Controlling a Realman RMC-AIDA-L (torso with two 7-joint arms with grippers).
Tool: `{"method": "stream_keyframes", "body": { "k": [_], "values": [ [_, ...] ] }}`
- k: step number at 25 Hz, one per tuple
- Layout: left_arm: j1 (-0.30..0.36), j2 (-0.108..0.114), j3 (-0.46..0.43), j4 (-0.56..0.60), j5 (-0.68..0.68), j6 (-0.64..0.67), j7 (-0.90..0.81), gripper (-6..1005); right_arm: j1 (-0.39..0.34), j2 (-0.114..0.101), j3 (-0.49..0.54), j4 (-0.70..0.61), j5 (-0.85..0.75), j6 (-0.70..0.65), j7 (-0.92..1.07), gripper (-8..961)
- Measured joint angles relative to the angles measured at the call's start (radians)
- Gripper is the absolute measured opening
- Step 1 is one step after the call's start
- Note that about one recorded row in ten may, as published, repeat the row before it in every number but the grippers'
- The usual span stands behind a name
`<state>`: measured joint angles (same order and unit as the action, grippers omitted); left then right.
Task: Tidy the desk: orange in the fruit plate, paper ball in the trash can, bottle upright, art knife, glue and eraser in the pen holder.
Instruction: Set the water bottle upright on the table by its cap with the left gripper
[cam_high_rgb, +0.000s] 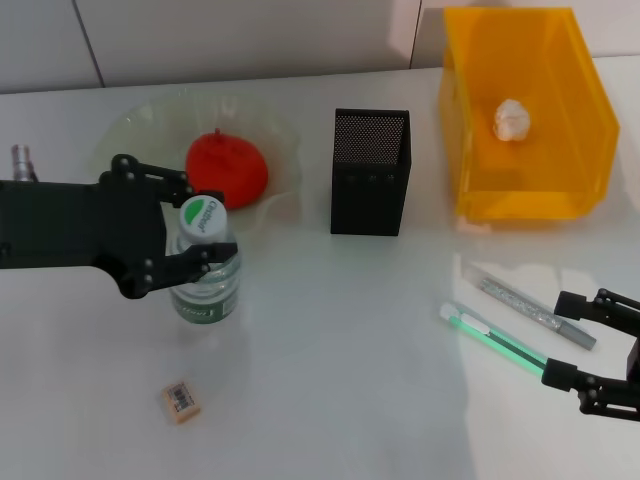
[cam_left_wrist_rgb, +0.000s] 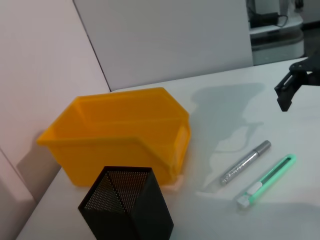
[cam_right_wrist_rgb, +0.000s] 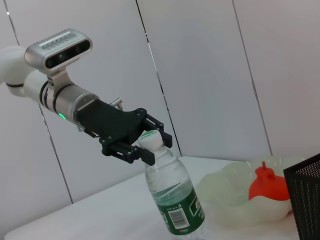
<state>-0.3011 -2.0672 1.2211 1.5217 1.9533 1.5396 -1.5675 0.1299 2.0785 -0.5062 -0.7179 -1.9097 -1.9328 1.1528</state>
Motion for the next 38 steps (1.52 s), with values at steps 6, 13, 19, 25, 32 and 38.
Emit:
{"method": "stream_keyframes", "body": {
  "k": [6, 13, 19, 25, 32, 38],
  "values": [
    [0.02, -0.001, -0.085, -0.058, -0.06, 0.015, -0.041, 495, 0.004, 0.0, 0.0, 0.0, 0.0, 0.0, 0.001, 847],
    [0.01, -0.001, -0.149, -0.163, -0.095, 0.024, -0.033, 505, 0.008, 0.0, 0.0, 0.0, 0.0, 0.0, 0.001, 847],
    [0.006, 0.0, -0.159, -0.203, -0.106, -0.013, -0.014, 513, 0.017, 0.0, 0.0, 0.002, -0.004, 0.0, 0.001, 847],
    [-0.019, 0.002, -0.181, -0.254, -0.102, -0.029, -0.013, 521, 0.018, 0.0, 0.0, 0.004, -0.006, 0.002, 0.001, 847],
    [-0.021, 0.002, -0.182, -0.268, -0.1, -0.041, 0.005, 531, 0.017, 0.0, 0.0, 0.006, -0.008, 0.003, 0.001, 847],
    [-0.016, -0.001, -0.191, -0.27, -0.105, -0.045, 0.003, 540, 0.017, 0.0, -0.003, 0.006, -0.008, 0.007, 0.001, 847]
  ]
}}
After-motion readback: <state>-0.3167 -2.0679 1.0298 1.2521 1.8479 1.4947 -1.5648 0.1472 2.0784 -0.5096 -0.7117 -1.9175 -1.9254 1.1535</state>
